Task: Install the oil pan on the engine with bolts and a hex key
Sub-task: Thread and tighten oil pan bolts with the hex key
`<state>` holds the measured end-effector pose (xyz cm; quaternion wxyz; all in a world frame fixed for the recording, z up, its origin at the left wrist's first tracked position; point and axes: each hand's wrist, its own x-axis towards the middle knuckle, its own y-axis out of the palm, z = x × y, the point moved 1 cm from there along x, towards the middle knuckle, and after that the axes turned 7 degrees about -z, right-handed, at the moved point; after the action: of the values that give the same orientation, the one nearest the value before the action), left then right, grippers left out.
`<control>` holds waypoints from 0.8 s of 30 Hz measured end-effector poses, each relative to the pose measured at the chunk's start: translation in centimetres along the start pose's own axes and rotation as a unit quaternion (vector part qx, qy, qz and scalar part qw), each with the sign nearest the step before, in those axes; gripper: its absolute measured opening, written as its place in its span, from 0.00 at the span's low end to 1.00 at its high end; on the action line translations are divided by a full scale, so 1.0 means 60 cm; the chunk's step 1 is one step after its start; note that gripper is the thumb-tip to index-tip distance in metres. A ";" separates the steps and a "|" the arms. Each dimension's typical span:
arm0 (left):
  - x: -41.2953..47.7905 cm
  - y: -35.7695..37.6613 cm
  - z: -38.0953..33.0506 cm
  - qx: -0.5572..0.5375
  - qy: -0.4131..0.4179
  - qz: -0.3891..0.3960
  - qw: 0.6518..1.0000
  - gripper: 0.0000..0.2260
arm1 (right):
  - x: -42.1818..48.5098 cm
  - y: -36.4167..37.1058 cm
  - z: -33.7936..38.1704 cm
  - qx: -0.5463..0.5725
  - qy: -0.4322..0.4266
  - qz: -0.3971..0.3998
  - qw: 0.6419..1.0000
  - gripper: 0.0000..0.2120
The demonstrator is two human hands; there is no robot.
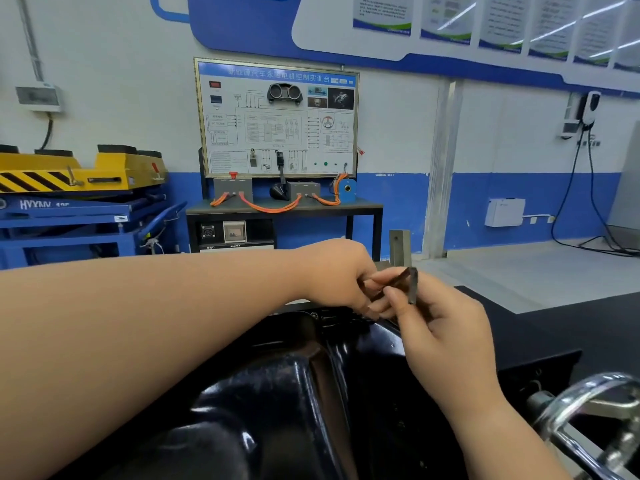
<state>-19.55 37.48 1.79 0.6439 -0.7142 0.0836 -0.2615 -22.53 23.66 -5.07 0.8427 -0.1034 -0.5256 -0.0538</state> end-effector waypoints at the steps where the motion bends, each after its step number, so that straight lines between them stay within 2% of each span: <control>1: 0.000 0.000 0.001 -0.003 0.000 0.000 1.000 0.14 | 0.002 0.000 -0.002 0.003 0.008 -0.012 1.000 0.14; 3: -0.001 0.001 0.002 -0.004 0.004 -0.003 1.000 0.11 | 0.005 0.002 -0.005 0.026 0.040 -0.033 0.998 0.12; 8: -0.002 0.000 -0.002 0.009 0.018 -0.011 1.000 0.16 | 0.008 0.009 -0.011 -0.006 0.069 -0.058 0.996 0.07; 12: -0.003 -0.001 -0.002 0.002 0.008 -0.011 1.000 0.19 | 0.005 0.009 -0.003 0.044 0.076 -0.019 0.996 0.04; 15: -0.001 0.000 0.000 0.020 0.003 -0.010 1.000 0.18 | 0.001 0.007 0.000 0.062 0.060 0.006 0.996 0.12; 19: -0.001 0.002 -0.001 0.033 0.006 -0.013 0.999 0.18 | 0.002 0.006 -0.004 0.034 0.056 -0.014 0.998 0.08; 24: -0.005 0.000 -0.003 0.026 0.014 -0.014 0.999 0.15 | 0.006 0.008 0.000 0.060 0.078 -0.042 0.994 0.13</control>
<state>-19.87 37.46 1.74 0.6575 -0.6944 0.0760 -0.2824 -22.29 24.12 -4.82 0.8828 -0.0260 -0.4645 -0.0652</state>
